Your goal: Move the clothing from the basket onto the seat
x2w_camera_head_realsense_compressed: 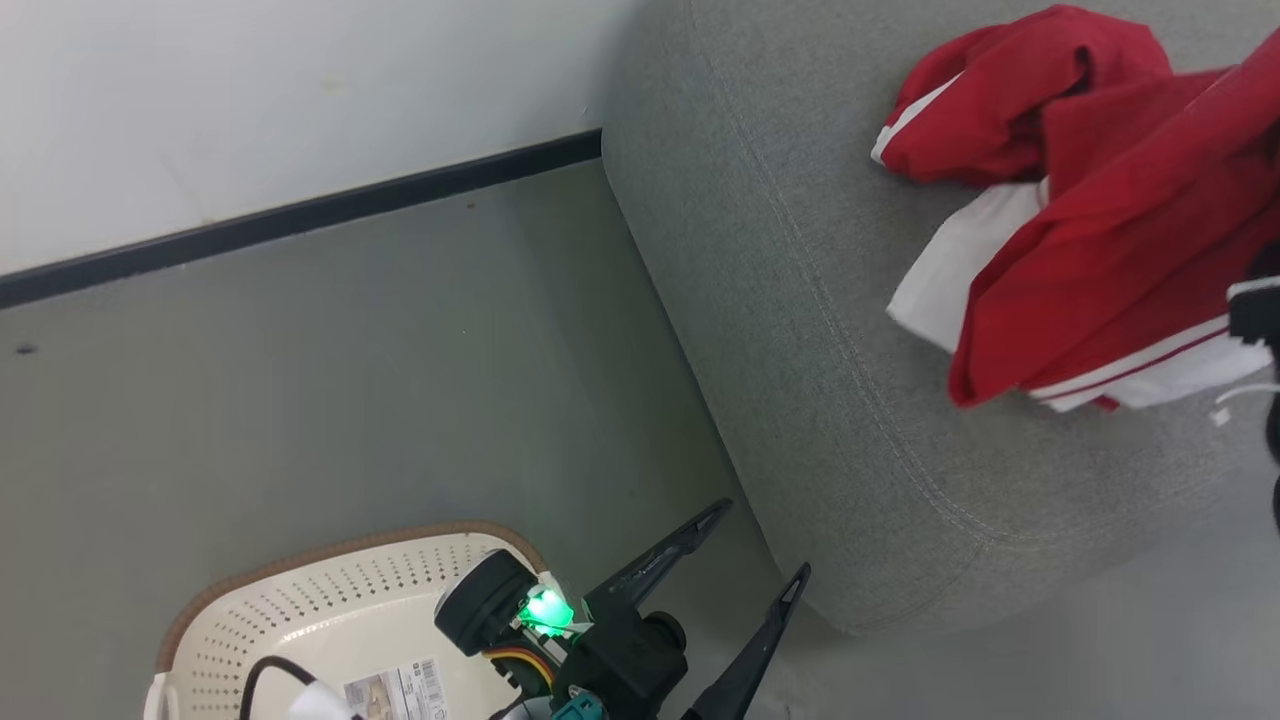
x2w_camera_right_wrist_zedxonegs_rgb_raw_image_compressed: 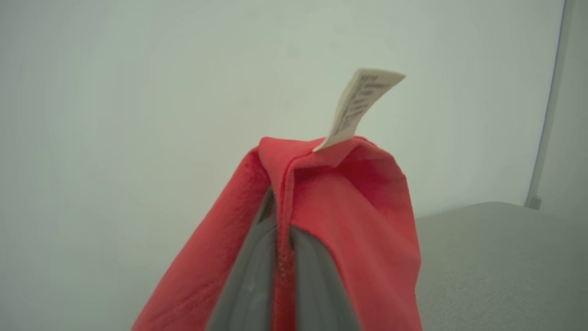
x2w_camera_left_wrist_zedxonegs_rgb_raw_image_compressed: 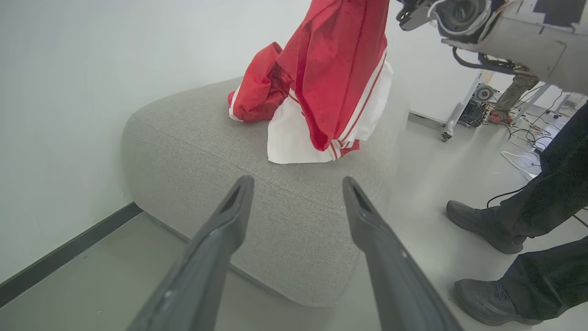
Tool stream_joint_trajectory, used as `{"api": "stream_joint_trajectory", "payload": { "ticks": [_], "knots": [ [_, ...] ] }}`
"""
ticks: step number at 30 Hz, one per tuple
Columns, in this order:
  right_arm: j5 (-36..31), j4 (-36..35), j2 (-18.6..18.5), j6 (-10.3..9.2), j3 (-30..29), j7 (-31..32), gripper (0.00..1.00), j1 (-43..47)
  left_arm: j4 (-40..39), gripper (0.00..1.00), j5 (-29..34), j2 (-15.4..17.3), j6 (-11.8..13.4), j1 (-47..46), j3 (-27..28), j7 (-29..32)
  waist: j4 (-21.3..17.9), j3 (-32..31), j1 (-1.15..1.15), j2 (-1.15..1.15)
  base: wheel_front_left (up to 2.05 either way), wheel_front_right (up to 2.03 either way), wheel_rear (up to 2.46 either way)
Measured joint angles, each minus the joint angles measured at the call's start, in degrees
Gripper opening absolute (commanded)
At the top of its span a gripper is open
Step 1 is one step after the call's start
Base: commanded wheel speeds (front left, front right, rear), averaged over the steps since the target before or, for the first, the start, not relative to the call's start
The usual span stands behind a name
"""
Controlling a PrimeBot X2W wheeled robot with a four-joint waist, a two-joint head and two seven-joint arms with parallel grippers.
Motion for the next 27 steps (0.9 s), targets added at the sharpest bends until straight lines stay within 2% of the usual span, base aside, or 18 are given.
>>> {"api": "stream_joint_trajectory", "payload": {
  "ticks": [11,19,27],
  "knots": [
    [1.3,7.3,-5.7,-0.01,-5.7,-0.1,0.00,-12.6,1.3,1.00,0.2,-1.4,-1.5,-2.3,-0.9,0.2,3.4,4.6,0.00,0.00,0.00,0.00,0.00],
    [1.1,12.0,-13.8,-0.01,-11.1,-0.5,0.00,-18.8,1.2,1.00,0.9,-1.8,-1.4,-3.2,-1.1,-0.1,7.3,7.8,0.00,0.00,0.00,0.00,0.00],
    [1.1,17.5,-16.1,-0.05,-12.2,-0.5,0.00,-20.8,0.7,1.00,1.5,-1.8,-1.5,-4.4,-1.5,-0.1,9.8,11.3,0.00,0.00,0.00,0.00,0.00]
  ]
}}
